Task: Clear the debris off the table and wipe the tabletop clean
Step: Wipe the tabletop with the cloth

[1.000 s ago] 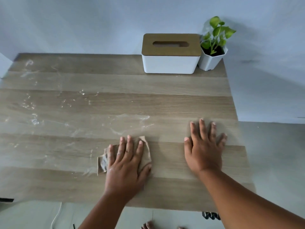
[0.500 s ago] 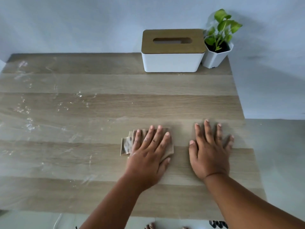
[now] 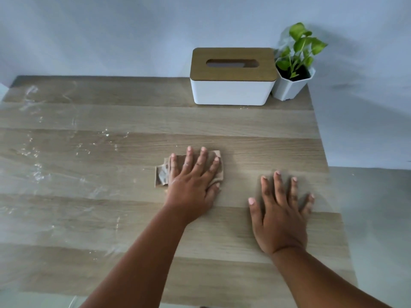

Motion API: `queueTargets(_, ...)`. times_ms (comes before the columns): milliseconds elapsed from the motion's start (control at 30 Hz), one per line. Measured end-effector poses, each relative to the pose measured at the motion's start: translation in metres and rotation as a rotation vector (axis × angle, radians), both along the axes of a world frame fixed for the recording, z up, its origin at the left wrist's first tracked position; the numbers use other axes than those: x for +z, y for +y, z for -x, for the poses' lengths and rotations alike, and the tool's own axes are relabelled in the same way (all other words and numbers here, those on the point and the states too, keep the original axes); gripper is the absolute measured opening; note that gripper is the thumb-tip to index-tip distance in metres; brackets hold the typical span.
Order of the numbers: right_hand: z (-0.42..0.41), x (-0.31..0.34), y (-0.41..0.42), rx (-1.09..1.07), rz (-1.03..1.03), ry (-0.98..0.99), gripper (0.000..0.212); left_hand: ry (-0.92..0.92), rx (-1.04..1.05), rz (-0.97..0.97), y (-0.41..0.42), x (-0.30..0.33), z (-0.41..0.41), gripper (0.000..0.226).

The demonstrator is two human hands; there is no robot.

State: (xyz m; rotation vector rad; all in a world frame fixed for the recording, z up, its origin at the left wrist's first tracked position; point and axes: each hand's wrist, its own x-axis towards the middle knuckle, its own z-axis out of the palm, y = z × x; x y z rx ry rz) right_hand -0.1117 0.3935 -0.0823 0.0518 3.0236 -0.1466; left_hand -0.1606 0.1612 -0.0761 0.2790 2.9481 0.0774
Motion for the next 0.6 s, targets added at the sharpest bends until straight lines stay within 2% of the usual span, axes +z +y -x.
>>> queueTargets(100, 0.000, 0.002, 0.000, -0.006, -0.005, -0.016, 0.073, 0.024, -0.062, 0.008, 0.000, -0.002, -0.029, 0.063)
queueTargets(233, 0.000, 0.002, 0.001, 0.004, -0.001, -0.027, 0.074, -0.013, 0.105, -0.007, -0.032, -0.001, -0.052, 0.065)
queueTargets(367, 0.000, 0.001, 0.001, 0.009, -0.006, -0.029, 0.074, -0.039, 0.355, -0.003, -0.055, 0.004, -0.010, 0.073)
queueTargets(433, 0.000, 0.001, 0.001, 0.010, -0.006, -0.026, 0.073, -0.025, 0.411, -0.003, -0.057, 0.004, 0.024, 0.071)
queueTargets(600, 0.000, 0.001, 0.002, 0.007, -0.011, -0.045, 0.074, -0.030, 0.290, 0.025, -0.039, 0.002, 0.078, 0.071)
